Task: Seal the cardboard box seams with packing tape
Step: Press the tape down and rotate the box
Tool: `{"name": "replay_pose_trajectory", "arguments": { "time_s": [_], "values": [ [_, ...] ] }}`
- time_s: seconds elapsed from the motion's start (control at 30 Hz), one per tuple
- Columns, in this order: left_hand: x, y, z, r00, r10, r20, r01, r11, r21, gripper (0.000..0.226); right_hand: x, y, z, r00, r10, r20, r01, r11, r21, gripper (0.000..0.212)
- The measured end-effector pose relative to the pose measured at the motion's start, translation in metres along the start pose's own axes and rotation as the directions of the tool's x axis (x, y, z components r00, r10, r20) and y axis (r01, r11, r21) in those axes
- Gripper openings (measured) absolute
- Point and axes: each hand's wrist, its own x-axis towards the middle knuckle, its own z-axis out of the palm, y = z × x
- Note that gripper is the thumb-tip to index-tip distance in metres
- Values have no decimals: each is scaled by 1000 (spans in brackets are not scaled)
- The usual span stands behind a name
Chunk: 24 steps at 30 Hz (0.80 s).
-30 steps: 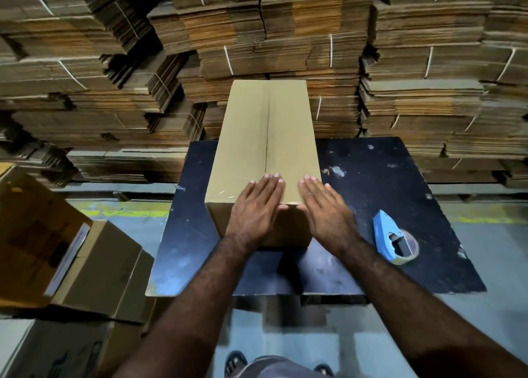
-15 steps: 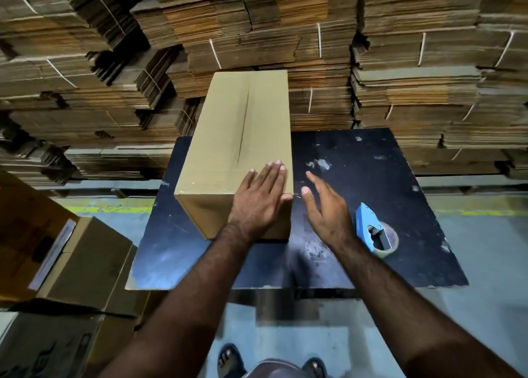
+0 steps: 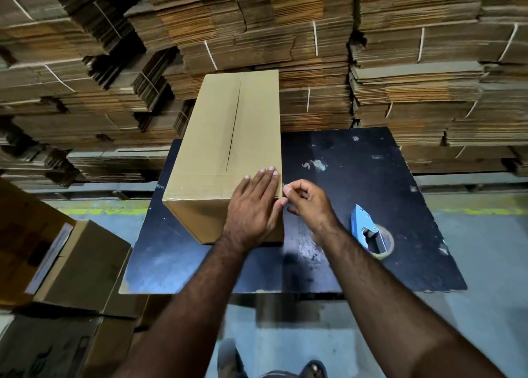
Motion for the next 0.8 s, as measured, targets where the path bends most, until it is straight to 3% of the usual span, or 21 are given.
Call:
{"name": "replay_pose_trajectory", "arguments": {
  "time_s": [0.17, 0.27, 0.33, 0.43, 0.53, 0.67, 0.8],
  "values": [
    [5, 16, 4, 984, -161, -77, 159, 987, -34, 53, 4, -3, -11, 993, 81, 87, -87, 994, 65, 17],
    [8, 27, 8, 968, -237, -80, 237, 972, -7, 50, 3, -5, -10, 991, 124, -56, -119, 988, 95, 27],
    [9, 30, 11, 964, -262, -52, 263, 965, 17, 52, -4, -6, -5, 979, 26, -205, -19, 999, 39, 31],
    [4, 24, 9, 983, -181, 37, 179, 983, 50, 70, -33, -15, 12, 919, -228, -323, 188, 970, -153, 39],
    [-8, 6, 1, 997, -63, 43, 61, 997, 40, 73, -59, -13, 39, 886, -375, -274, 305, 914, -267, 43],
    [-24, -9, -6, 999, -33, -16, 33, 999, 8, 58, -62, -1, 69, 930, -337, -144, 267, 893, -363, 56],
    [-20, -12, -6, 998, 5, -57, -9, 997, -78, 54, -49, -11, 80, 940, -252, -229, 163, 924, -346, 56]
  ]
}}
